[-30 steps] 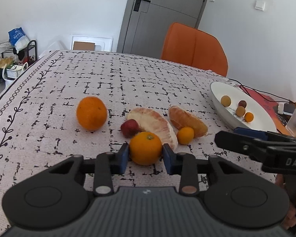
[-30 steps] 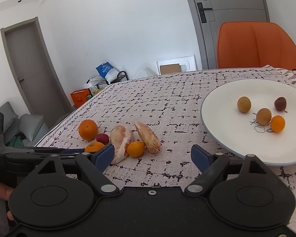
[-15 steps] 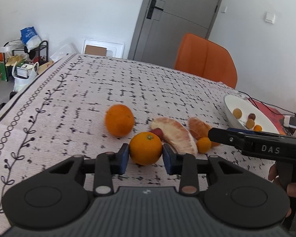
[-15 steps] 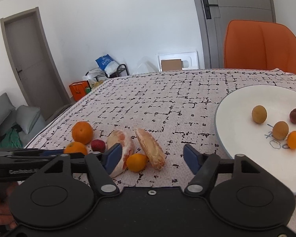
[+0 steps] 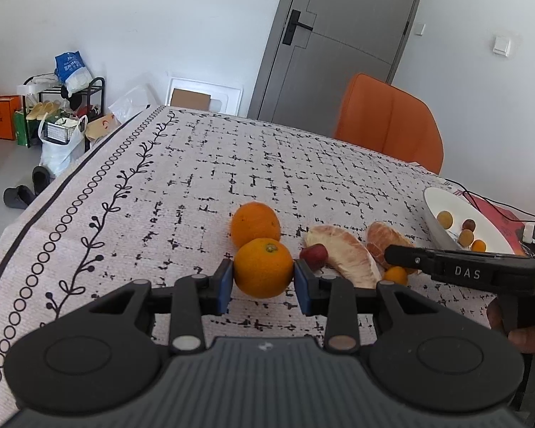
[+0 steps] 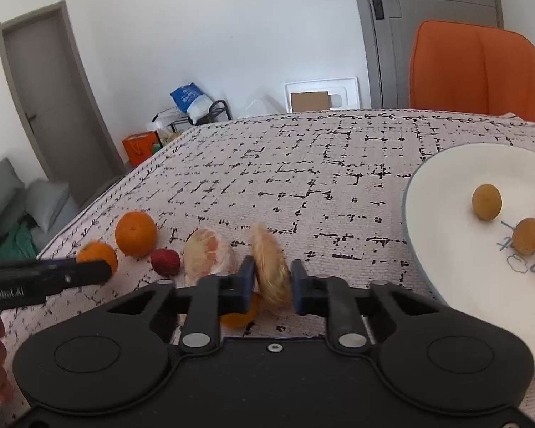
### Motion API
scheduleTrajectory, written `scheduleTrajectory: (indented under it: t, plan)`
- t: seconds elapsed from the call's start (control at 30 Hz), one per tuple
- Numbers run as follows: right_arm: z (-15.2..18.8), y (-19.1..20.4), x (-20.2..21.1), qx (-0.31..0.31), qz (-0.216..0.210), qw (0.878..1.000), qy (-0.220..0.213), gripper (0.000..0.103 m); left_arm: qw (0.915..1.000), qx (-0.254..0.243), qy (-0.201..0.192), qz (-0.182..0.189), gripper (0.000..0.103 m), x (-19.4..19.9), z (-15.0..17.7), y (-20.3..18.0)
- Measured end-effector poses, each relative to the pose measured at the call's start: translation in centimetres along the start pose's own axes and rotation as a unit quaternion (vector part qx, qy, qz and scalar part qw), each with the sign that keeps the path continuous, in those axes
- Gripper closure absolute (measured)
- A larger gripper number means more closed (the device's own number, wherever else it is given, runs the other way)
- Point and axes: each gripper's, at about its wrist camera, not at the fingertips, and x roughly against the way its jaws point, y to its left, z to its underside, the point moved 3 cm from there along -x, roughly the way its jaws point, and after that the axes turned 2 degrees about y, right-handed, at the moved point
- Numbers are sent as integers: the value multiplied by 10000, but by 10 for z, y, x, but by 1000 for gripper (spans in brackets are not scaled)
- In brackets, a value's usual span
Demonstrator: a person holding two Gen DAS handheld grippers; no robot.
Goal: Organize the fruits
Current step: 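Grasp a large orange with the left tool while the right tool grasps a tan peeled segment, then lift the orange and tan segment and carry them over the white bowl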
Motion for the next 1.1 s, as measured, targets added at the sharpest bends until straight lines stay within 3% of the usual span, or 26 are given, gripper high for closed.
scheduleTrajectory:
  t: [0.5, 1.1]
  plan:
    - [1, 0, 45, -65, -93, 9993, -347, 86, 9991, -339, -202, 135, 68, 8, -14, -24]
    - [7, -40, 94, -468, 186, 9947, -894, 86, 9952, -843, -201, 465, 68, -5, -22, -78]
